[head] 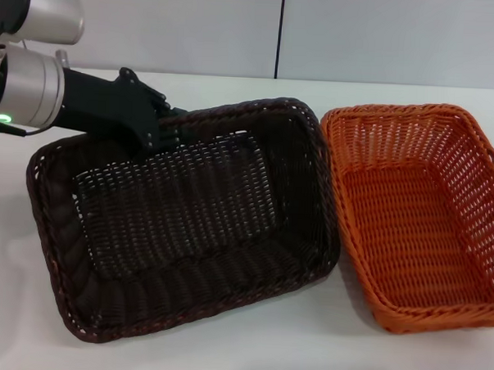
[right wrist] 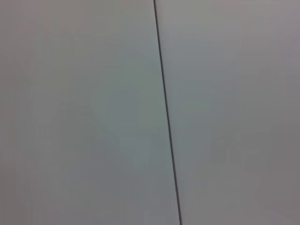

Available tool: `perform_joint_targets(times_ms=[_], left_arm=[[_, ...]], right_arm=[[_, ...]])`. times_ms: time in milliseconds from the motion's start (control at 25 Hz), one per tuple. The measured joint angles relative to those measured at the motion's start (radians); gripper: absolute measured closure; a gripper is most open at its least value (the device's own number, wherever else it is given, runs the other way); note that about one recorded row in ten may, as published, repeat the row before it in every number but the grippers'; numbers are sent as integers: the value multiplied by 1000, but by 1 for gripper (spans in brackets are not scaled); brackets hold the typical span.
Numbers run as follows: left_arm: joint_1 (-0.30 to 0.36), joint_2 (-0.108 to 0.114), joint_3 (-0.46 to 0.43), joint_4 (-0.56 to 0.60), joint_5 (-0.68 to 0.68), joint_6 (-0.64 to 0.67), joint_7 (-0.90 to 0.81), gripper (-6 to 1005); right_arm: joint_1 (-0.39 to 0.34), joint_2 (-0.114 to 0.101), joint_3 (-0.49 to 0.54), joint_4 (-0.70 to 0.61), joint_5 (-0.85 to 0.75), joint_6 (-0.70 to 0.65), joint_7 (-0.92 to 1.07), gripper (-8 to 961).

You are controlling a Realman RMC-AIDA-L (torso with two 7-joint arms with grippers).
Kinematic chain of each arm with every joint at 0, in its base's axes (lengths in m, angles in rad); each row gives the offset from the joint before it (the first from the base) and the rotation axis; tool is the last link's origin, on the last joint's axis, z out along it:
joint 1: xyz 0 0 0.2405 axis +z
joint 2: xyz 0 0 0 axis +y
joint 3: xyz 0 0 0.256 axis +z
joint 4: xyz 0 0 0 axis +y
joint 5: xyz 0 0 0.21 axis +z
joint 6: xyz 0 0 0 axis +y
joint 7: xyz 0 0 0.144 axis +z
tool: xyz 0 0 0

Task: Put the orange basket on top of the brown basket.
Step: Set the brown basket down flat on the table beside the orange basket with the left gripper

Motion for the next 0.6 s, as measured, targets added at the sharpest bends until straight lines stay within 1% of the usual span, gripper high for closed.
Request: perform_joint_targets(times_ms=[120,160,320,360,400,600], left_arm=[[-5,1,0,3,0,0,6,796],[-22,3,-2,39,1,21,42,796],[-29,3,-3,62,2,42,52,796],[-44,2,-3,105,3,81,61,796],[-45,-2,0,111,1,95,63,796],[-46,-6,11,108,-1,113,76,797]], right_arm=[[0,0,-3,-1,0,5,0,300],[0,0,-3,-2,0,7,0,300],[-1,0,-12,-8,0,13,0,301],[-1,0,-18,-9,0,16,0,301],[-1,0,-21,-9,0,19,0,300],[-1,-1,-28,-10,-1,21,0,300]])
